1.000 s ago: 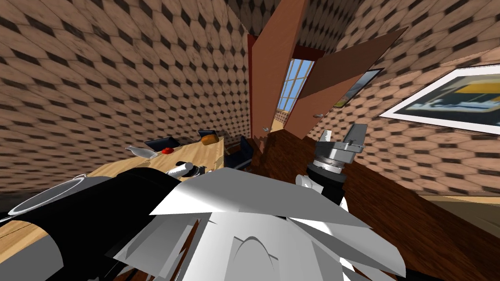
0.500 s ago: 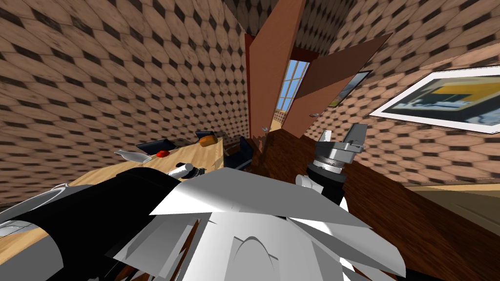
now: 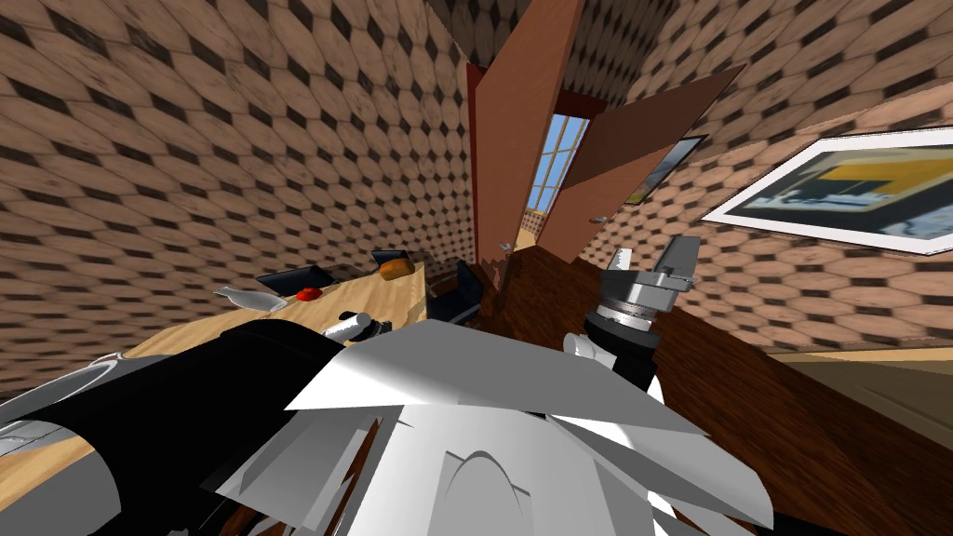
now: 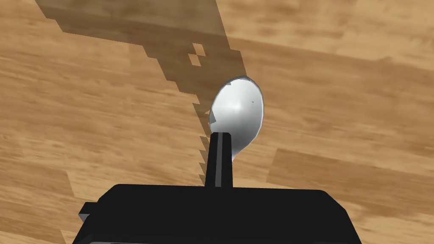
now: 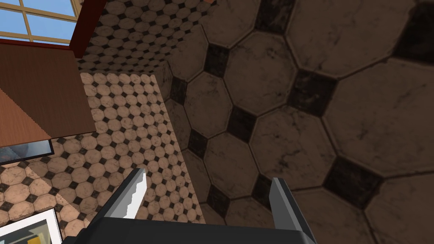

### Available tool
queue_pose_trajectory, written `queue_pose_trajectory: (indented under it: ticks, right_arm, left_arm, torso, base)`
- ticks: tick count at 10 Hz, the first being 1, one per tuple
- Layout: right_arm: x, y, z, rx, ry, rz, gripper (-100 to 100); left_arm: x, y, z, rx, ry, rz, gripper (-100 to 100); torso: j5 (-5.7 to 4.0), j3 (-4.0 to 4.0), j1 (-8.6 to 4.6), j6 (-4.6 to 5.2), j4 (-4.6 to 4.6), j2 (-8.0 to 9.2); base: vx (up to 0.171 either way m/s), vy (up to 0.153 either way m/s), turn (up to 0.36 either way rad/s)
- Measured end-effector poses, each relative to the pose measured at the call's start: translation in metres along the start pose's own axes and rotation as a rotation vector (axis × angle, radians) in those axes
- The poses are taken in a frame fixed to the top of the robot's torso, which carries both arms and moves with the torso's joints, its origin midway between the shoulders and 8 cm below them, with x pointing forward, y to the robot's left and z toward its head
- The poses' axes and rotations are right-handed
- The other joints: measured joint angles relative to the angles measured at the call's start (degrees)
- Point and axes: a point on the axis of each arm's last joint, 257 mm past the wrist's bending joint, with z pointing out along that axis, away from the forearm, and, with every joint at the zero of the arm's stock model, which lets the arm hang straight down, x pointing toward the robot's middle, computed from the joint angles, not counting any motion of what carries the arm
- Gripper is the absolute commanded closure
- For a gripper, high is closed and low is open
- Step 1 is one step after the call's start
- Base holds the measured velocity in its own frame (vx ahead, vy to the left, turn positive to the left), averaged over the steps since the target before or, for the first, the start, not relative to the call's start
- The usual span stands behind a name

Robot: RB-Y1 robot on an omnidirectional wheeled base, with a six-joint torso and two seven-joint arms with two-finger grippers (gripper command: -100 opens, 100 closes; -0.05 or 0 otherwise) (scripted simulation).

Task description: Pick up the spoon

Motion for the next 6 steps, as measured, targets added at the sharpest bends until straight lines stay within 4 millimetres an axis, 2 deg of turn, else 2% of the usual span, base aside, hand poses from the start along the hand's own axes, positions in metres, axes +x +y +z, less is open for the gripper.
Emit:
queue_pose_trajectory:
  ticks: [1,2,3,4,6]
  right_arm:
    - [0.0,0.0,0.0,0.0,0.0,0.0,0]
    - [0.0,0.0,0.0,0.0,0.0,0.0,0]
    - [0.0,0.0,0.0,0.0,0.0,0.0,0]
    - [0.0,0.0,0.0,0.0,0.0,0.0,0]
    - [0.0,0.0,0.0,0.0,0.0,0.0,0]
  left_arm:
    - [0.0,0.0,0.0,0.0,0.0,0.0,100]
    - [0.0,0.0,0.0,0.0,0.0,0.0,0]
    - [0.0,0.0,0.0,0.0,0.0,0.0,-100]
    - [0.005,-0.014,-0.004,0.03,0.018,-0.001,-100]
    - [0.015,-0.037,-0.013,0.092,0.051,0.003,-100]
  torso:
    - [0.0,0.0,0.0,0.0,0.0,0.0]
    - [0.0,0.0,0.0,0.0,0.0,0.0]
    - [0.0,0.0,0.0,0.0,0.0,0.0]
    - [-0.05,0.0,-0.26,-0.03,0.0,-0.01]
    - [-0.12,0.0,-0.53,-0.01,0.0,0.0]
  base:
    - [0.0,0.0,0.0]
    - [0.0,0.0,0.0]
    - [0.002,-0.081,0.157]
    - [-0.009,-0.132,0.221]
    - [0.005,-0.107,0.07]
